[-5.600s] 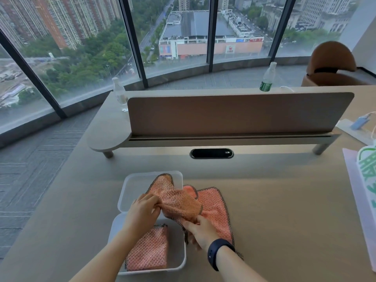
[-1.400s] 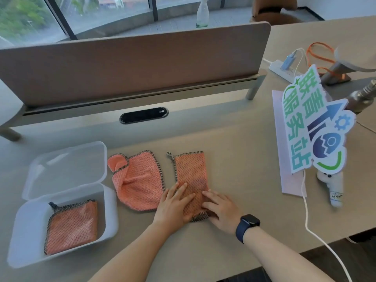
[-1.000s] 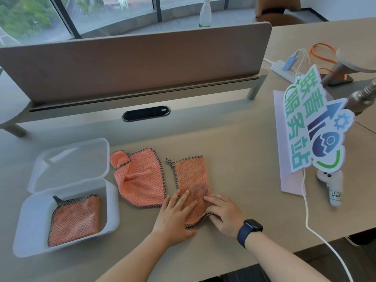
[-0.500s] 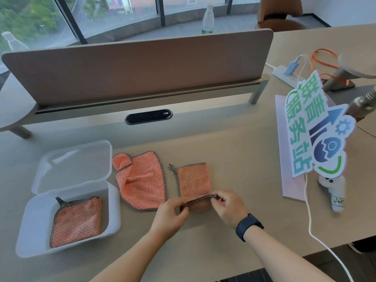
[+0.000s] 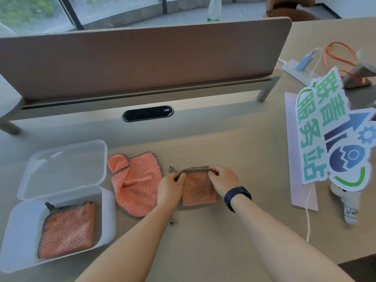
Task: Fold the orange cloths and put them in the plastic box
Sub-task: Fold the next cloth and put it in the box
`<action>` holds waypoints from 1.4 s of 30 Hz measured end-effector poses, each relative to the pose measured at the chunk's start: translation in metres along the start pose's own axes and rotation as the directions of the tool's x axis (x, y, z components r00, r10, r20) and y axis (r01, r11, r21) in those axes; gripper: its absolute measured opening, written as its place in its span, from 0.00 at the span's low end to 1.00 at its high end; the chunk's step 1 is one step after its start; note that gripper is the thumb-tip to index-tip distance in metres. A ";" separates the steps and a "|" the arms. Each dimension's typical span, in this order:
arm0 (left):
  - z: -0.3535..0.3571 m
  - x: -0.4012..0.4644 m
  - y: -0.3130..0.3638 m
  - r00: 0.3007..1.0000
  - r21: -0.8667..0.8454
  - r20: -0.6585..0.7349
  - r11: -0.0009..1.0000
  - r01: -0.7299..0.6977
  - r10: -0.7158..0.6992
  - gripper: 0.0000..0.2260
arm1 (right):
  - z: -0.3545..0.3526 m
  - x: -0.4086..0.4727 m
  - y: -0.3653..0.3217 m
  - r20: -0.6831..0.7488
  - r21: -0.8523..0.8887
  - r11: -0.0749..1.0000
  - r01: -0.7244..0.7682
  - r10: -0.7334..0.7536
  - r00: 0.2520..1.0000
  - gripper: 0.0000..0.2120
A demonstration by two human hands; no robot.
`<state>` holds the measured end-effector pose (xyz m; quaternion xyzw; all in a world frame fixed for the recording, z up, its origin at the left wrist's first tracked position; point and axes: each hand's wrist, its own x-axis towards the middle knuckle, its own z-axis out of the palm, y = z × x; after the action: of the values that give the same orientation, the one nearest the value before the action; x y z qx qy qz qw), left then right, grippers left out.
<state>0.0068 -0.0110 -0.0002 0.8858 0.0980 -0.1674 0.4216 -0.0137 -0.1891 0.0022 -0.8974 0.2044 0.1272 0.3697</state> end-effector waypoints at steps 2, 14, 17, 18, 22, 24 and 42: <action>0.003 0.007 0.000 1.000 0.039 -0.016 0.999 0.017 -0.017 0.19 | 0.002 0.006 0.000 0.003 -0.019 0.999 -0.028 0.028 1.000 0.13; 0.008 0.005 -0.002 0.991 0.063 -0.131 0.997 0.036 -0.027 0.12 | 0.011 0.011 0.002 -0.048 -0.016 0.988 -0.156 0.156 0.987 0.12; 0.006 -0.004 -0.007 0.997 0.114 -0.071 0.992 0.047 -0.039 0.16 | 0.011 0.001 0.003 -0.052 0.015 0.982 -0.188 0.188 0.981 0.14; 0.007 -0.006 -0.008 0.998 0.139 -0.054 0.989 0.045 -0.038 0.17 | 0.012 -0.002 0.002 -0.039 0.006 0.982 -0.189 0.189 0.981 0.14; 0.011 -0.005 -0.008 0.999 0.218 -0.033 0.975 0.046 -0.040 0.13 | 0.020 -0.009 0.000 -0.001 -0.059 0.982 -0.179 0.179 0.984 0.11; 0.012 -0.002 -0.006 0.997 0.213 -0.020 0.974 0.077 -0.074 0.11 | 0.020 -0.010 -0.001 0.008 -0.067 0.983 -0.173 0.174 0.985 0.10; -0.127 -0.055 -0.016 0.981 -0.567 -0.193 0.818 -0.094 -0.021 0.18 | 0.032 -0.065 -0.126 -0.035 0.418 0.885 0.202 -0.207 0.978 0.05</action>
<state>-0.0213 0.0962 0.0842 0.7312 0.1668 -0.0367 0.6604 -0.0154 -0.0674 0.0820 -0.8127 0.1294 0.0451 0.5663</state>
